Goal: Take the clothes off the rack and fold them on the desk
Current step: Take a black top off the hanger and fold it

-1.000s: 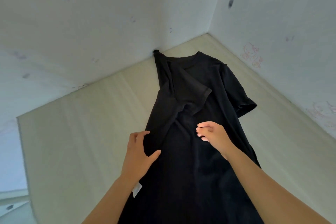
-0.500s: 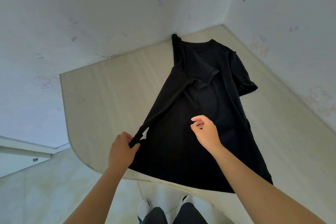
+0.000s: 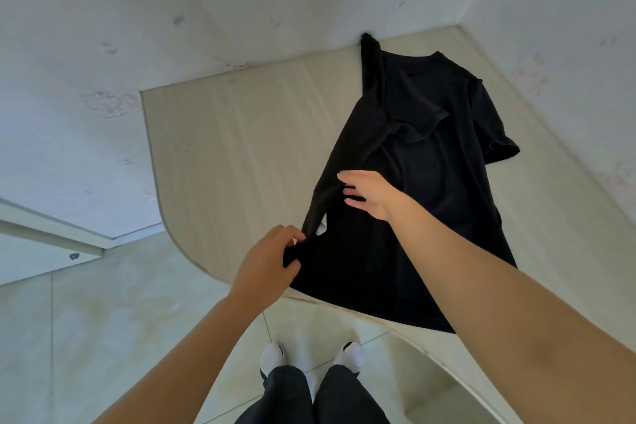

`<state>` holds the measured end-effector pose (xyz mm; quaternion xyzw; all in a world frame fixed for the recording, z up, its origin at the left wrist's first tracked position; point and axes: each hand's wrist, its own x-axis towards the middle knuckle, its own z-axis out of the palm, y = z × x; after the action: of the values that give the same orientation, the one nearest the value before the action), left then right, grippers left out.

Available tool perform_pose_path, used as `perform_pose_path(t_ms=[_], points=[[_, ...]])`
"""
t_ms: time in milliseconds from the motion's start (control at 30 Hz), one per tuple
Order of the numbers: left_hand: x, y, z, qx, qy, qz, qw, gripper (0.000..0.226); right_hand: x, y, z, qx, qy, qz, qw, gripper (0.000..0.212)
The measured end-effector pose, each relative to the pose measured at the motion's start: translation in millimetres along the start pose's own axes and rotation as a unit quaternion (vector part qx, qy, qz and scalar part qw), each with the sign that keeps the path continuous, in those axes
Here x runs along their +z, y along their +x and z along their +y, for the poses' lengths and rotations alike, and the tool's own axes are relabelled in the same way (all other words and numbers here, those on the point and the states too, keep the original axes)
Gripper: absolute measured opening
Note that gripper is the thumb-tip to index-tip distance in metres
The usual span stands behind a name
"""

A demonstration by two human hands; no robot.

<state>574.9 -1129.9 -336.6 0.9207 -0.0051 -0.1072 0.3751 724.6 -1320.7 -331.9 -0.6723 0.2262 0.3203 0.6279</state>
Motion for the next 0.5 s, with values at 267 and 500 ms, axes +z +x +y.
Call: perform_pose_path(t_ms=[267,500], points=[[16.1,-22.9,48.7,0.220,0.023,-0.141,0.965,0.053,-34.7,-37.3,-0.5,-0.203,-0.021,0.184,0.961,0.043],[43.1,-4.9,33.9,0.205,0.089,-0.173,0.959,0.027,-69.1,-52.6,53.9,0.020,-0.102,0.099,0.990,0.058]])
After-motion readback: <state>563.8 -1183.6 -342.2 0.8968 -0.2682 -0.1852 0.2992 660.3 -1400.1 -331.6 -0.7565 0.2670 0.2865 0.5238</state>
